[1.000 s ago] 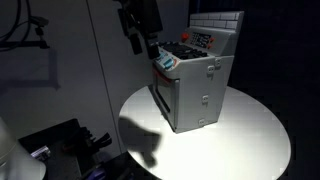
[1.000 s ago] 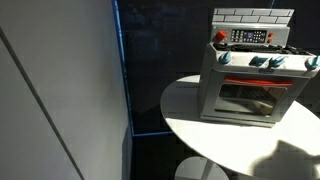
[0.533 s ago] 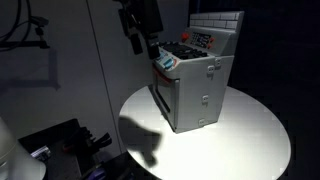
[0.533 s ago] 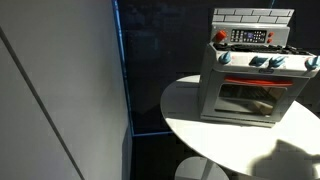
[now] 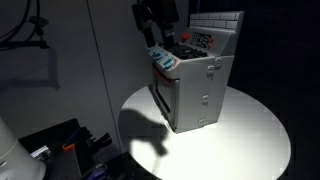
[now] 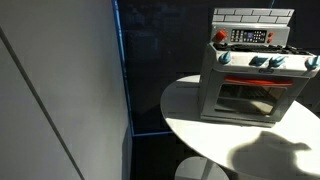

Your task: Push the top right button on the toy stove twice

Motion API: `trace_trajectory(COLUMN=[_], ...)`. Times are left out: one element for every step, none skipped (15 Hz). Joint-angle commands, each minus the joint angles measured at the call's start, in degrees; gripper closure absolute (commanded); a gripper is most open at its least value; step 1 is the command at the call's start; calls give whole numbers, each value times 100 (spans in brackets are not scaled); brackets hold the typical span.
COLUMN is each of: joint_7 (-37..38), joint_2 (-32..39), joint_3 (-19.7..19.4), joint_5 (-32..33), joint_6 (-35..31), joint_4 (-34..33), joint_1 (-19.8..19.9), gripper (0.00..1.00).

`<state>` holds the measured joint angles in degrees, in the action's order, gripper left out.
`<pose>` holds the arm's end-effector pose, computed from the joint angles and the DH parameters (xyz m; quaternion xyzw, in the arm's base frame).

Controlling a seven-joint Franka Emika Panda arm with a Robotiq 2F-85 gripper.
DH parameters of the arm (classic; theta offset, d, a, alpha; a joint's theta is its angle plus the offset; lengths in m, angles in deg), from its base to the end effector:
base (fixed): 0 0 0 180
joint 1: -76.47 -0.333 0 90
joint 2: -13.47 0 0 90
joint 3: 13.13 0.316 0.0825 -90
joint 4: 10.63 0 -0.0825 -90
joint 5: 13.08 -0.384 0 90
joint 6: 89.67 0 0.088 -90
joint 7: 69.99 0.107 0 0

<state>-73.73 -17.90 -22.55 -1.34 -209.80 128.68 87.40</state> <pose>0.3763 -0.1566 0.5170 0.9887 -0.0945 0.0922 0.0706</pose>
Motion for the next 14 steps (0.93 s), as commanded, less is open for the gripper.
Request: trace_trajectory(joint_7=[393,493,624,780,926,1064,1218,1350,1456,1537,1642,1705,1786,1876], joint_2=[549,670,799,918,1033,1137,1248,1349,1446,1541,1628,1723,1802,1891], joint_3=[152,182,223,270,309,343,384,420,446,465,492,507,522,542], joint_5=[-82,-106,-113,-105,-108,-107,-82,-55,-48,-48,-20,-27,-15,20], joint_6=[-115,-108,-130,-168,-223,-284,-379,-501,-616,-687,-796,-871,-985,-1095], joint_4=[-510,-612,-712,-796,-884,-958,-1027,-1092,-1153,-1255,-1310,-1392,-1444,-1503], joint_1=[-14,-23,-27,-27,-32,-36,-37,-40,-46,-48,-44,-53,-55,-52], gripper=[0,0,0,0,0,0,0,0,0,0,0,0,0,0])
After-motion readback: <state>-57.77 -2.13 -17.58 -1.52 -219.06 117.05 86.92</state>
